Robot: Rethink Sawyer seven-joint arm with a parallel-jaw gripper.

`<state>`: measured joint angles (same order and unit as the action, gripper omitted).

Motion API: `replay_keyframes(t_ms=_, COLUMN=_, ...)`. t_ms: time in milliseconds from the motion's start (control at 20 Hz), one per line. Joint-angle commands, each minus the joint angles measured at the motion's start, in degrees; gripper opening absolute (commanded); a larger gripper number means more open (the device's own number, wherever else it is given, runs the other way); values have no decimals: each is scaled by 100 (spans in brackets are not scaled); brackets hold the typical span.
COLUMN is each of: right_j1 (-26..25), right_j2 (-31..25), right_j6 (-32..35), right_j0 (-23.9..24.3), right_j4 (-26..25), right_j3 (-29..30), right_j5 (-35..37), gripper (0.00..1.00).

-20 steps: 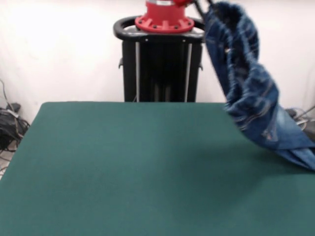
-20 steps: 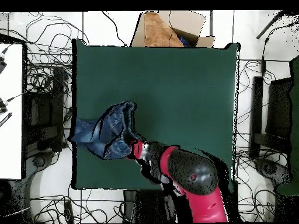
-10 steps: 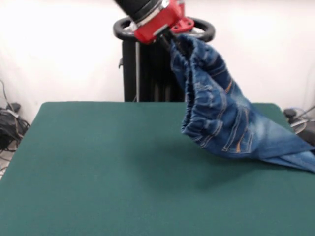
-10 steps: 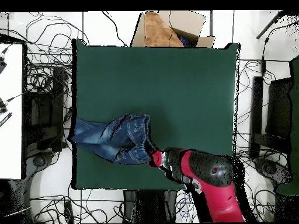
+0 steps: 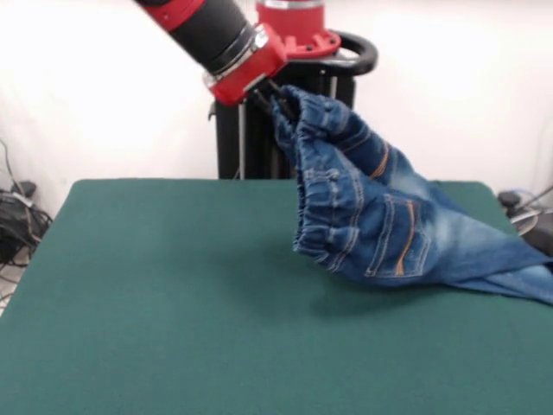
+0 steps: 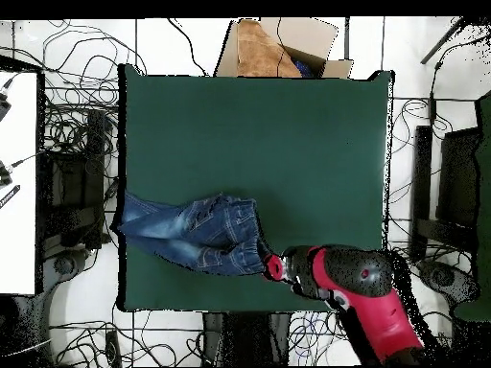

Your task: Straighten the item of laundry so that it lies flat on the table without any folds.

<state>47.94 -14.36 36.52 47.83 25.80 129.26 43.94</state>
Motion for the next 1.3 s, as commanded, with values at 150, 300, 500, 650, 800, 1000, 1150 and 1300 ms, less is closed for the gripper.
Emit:
replay_keyframes(t_ms=150, right_j1=-614, right_j2=-608, right_j6=-127, right_j0=520, right_j4=-1264, right_j3=-1635, right_j5=1433, gripper=0)
replay_keyframes(t_ms=300, right_j1=-766, right_j2=-720, right_j6=-89, right_j0=674, right_j4=-1524, right_j3=-1959, right_j5=1765, gripper=0)
replay_keyframes(t_ms=500, right_j1=-1000, right_j2=-859, right_j6=-133, right_j0=877, right_j4=-1844, right_j3=-2407, right_j5=2211, gripper=0)
replay_keyframes(t_ms=650, right_j1=-1107, right_j2=-925, right_j6=-174, right_j0=1003, right_j4=-2033, right_j3=-2653, right_j5=2463, gripper=0)
replay_keyframes(t_ms=800, right_j1=-1198, right_j2=-1007, right_j6=-196, right_j0=1123, right_j4=-2168, right_j3=-2810, right_j5=2655, gripper=0)
replay_keyframes(t_ms=1000, right_j1=-1364, right_j2=-1113, right_j6=-228, right_j0=1254, right_j4=-2281, right_j3=-2962, right_j5=2775, gripper=0)
replay_keyframes(t_ms=1150, right_j1=-1454, right_j2=-1194, right_j6=-213, right_j0=1335, right_j4=-2357, right_j3=-3072, right_j5=2882, gripper=0)
replay_keyframes(t_ms=1300, right_j1=-1516, right_j2=-1237, right_j6=-190, right_j0=1382, right_j4=-2467, right_j3=-3236, right_j5=3051, gripper=0)
